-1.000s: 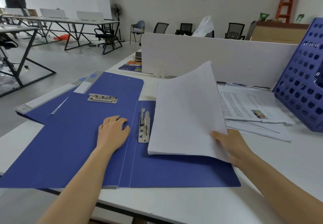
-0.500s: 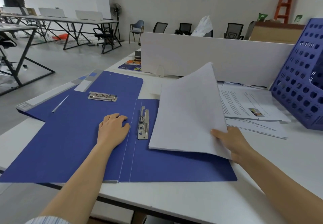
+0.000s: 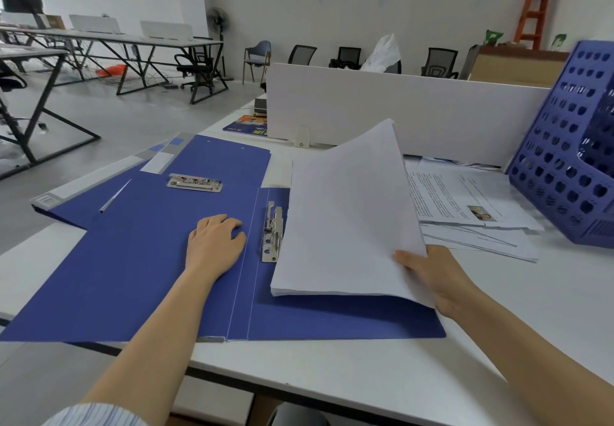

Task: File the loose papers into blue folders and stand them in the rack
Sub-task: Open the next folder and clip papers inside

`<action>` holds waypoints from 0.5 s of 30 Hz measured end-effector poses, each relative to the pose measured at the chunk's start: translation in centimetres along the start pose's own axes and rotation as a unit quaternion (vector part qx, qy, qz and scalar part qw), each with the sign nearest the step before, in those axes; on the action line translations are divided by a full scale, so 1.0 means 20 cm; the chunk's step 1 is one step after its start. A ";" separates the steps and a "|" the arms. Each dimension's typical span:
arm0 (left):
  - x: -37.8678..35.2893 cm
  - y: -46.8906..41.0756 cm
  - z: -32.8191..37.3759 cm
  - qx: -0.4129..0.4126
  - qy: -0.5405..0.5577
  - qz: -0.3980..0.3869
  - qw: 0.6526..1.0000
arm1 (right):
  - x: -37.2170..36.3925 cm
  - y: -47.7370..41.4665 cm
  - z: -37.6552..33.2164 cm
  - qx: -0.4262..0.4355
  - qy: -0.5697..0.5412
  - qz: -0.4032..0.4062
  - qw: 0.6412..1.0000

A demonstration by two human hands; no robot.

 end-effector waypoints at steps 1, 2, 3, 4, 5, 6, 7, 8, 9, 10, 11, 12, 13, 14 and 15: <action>0.00 0.00 0.00 -0.001 0.001 0.000 1.000 | -0.01 0.01 0.00 0.002 0.002 -0.003 1.000; 0.00 0.00 0.00 -0.001 0.001 0.000 1.000 | -0.01 0.01 0.00 0.006 0.005 -0.007 1.000; 0.00 0.00 0.00 -0.002 0.002 0.001 1.000 | -0.02 0.02 -0.01 0.009 0.008 -0.011 1.000; 0.00 0.00 0.00 -0.003 0.002 0.001 1.000 | -0.02 0.02 -0.01 0.012 0.011 -0.015 1.000; 0.00 0.00 0.00 -0.003 0.001 0.000 1.000 | -0.03 0.02 -0.02 0.012 0.011 -0.018 1.000; 0.00 0.00 0.00 -0.004 0.000 -0.001 1.000 | -0.03 0.02 -0.02 0.009 0.006 -0.023 1.000; 0.00 0.00 0.00 -0.004 0.000 -0.001 1.000 | -0.03 0.02 -0.02 0.002 -0.004 -0.030 1.000; 0.00 -0.01 0.00 -0.004 0.000 -0.001 1.000 | -0.03 0.01 -0.01 -0.009 -0.018 -0.038 0.999; 0.00 -0.01 -0.01 -0.004 0.001 -0.001 1.000 | -0.04 0.01 0.01 -0.022 -0.031 -0.048 0.998; 0.00 -0.01 -0.01 -0.004 0.002 -0.001 1.000 | -0.05 0.01 0.03 -0.036 -0.042 -0.061 0.997; 0.00 -0.01 -0.01 -0.004 0.003 0.000 1.000 | -0.06 0.01 0.04 -0.048 -0.048 -0.074 0.995; 0.00 -0.01 -0.01 -0.005 0.004 0.000 1.000 | -0.06 0.02 0.06 -0.057 -0.050 -0.085 0.994; 0.00 -0.02 -0.01 -0.006 0.005 0.000 1.000 | -0.06 0.02 0.07 -0.063 -0.050 -0.092 0.992; -0.01 -0.01 -0.01 -0.006 0.006 -0.001 1.000 | -0.07 0.03 0.07 -0.064 -0.050 -0.097 0.992; -0.01 -0.01 -0.02 -0.005 0.008 -0.001 1.000 | -0.07 0.03 0.07 -0.062 -0.047 -0.099 0.992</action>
Point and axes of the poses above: each hand's wrist, its own y-axis away from the middle knuckle, its own x-axis out of the back of the hand, z = x × y, the point moved 9 cm from there along -y, towards the middle knuckle, and after that the axes turned 14 degrees about y, right-handed, at the moved point
